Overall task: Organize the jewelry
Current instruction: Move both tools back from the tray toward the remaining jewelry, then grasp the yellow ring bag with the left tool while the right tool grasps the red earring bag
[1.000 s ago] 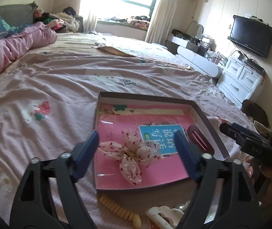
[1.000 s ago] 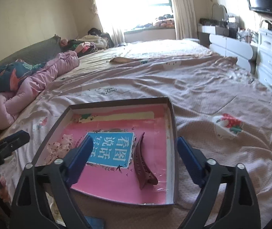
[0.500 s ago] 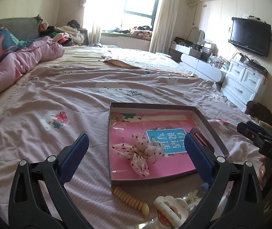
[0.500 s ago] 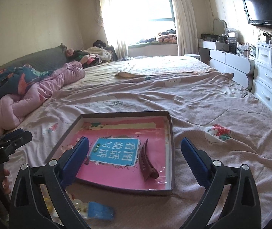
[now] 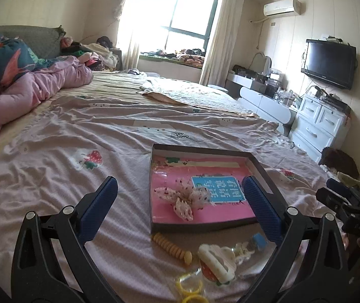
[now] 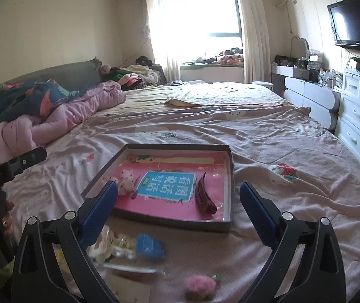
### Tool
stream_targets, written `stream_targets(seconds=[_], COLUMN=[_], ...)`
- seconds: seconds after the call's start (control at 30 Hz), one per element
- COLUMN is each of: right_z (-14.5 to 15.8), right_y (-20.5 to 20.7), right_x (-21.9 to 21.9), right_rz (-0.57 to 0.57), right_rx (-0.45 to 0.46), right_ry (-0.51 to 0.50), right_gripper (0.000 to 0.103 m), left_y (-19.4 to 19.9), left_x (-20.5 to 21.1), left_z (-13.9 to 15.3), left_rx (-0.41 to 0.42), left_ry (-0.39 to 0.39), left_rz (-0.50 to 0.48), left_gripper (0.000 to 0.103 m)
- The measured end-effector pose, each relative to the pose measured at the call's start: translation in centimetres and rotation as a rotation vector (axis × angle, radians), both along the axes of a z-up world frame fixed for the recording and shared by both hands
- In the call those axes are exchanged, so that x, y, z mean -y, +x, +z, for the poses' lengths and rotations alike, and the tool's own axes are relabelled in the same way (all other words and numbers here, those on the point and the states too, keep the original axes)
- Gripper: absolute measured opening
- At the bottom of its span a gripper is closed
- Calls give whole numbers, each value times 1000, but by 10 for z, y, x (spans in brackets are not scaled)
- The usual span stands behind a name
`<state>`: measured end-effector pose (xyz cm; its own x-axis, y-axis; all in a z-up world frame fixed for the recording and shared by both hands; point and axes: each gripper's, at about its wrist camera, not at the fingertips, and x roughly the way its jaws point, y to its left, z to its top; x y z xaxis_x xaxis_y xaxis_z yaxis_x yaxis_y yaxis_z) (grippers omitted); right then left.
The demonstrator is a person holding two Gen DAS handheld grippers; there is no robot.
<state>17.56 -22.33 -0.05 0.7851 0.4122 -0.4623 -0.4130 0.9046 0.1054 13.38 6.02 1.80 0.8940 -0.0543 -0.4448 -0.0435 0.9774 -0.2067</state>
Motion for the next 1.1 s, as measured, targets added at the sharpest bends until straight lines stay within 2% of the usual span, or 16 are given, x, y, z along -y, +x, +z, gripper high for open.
stream_targets(seconds=[0.47, 0.83, 1.1], right_z=[-8, -21, -37], right_y=[-35, -48, -51], right_x=[-11, -20, -27], right_rz=[79, 125, 158], right_rx=[-15, -49, -97], right_ry=[-34, -70, -98], right_gripper=[94, 94, 94], left_y=[-34, -47, -55], left_x=[12, 13, 6], left_z=[-16, -25, -39], left_rx=[-37, -73, -136], left_ry=[57, 83, 82], left_rz=[-8, -8, -5], left_gripper=[92, 92, 91])
